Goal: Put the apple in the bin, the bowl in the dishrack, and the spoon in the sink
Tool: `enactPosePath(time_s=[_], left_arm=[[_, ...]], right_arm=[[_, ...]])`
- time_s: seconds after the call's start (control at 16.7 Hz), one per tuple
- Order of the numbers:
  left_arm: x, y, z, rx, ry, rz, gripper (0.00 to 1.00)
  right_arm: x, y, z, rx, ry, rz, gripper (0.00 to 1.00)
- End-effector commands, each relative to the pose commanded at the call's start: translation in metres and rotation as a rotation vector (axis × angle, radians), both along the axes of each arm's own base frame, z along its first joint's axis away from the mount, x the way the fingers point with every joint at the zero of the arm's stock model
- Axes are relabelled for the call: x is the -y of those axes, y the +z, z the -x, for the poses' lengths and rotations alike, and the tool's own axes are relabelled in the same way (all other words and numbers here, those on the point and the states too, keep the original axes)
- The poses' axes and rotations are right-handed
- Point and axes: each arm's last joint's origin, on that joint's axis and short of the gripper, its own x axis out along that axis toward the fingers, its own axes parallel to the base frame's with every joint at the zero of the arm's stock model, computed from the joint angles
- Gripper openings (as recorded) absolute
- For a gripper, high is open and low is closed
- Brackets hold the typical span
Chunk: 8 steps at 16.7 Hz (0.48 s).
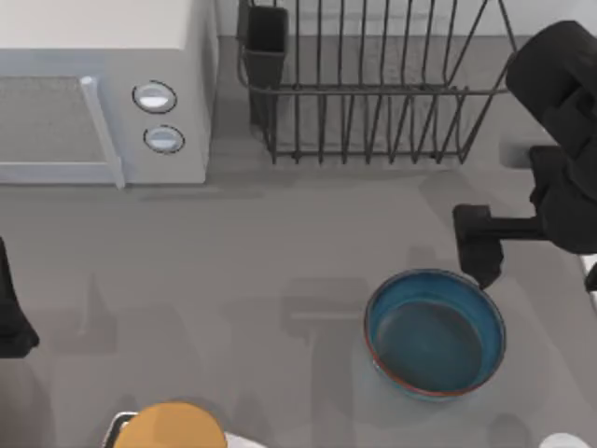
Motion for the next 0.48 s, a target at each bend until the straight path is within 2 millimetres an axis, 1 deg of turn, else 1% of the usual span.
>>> enactPosePath(time_s=[0.18,0.48], left_arm=[[0.0,0.0,0.0,0.0,0.0,0.0,1.0],[0.0,0.0,0.0,0.0,0.0,0.0,1.0]], right_arm=[[-0.0098,-0.0049,-0.0067,-0.055,-0.001,0.027,1.0],[-0.0084,-0.0059,-0.0069,-0.054,-0.004,0.026,1.0]])
